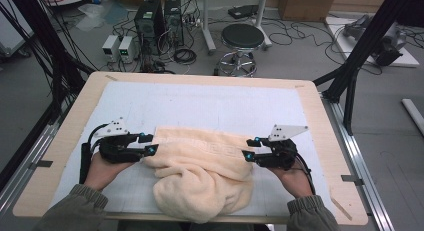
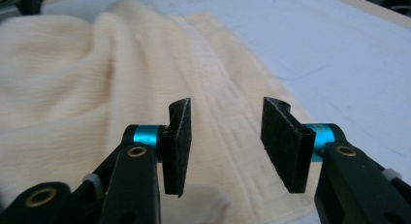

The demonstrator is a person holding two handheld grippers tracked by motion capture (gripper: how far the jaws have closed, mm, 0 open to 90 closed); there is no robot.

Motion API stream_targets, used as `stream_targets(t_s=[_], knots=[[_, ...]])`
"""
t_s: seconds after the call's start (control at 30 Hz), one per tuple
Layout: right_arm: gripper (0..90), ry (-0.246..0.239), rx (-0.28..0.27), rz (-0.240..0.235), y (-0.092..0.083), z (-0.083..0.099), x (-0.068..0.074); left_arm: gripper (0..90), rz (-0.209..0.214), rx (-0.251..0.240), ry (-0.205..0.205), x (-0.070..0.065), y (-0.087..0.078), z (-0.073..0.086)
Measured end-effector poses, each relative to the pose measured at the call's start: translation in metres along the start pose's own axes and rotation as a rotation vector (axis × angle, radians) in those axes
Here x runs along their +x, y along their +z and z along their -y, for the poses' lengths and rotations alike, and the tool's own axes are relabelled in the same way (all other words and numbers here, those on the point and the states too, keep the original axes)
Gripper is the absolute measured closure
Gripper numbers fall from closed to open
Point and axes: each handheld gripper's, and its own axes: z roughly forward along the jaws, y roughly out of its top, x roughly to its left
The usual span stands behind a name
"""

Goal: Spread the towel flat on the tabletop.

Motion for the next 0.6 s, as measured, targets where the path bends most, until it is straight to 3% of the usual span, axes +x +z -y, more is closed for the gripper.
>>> stream_targets(t_s=[0.13,0.3,0.43,0.6], knots=[[50.6,0.04,0.046,0.042,0.017,0.005,-0.019,53.3,-0.076,0.021,-0.008,0.019,0.019,0.005],[50.2,0.063,0.102,0.073,0.037,0.013,-0.034,56.0,-0.128,0.064,-0.08,0.044,0.039,0.017],[50.3,0.073,0.172,0.079,0.05,0.021,-0.04,56.1,-0.14,0.121,-0.077,0.049,0.051,0.023],[52.4,0.089,0.21,0.089,0.056,0.031,-0.044,56.1,-0.158,0.185,-0.066,0.049,0.063,0.029]])
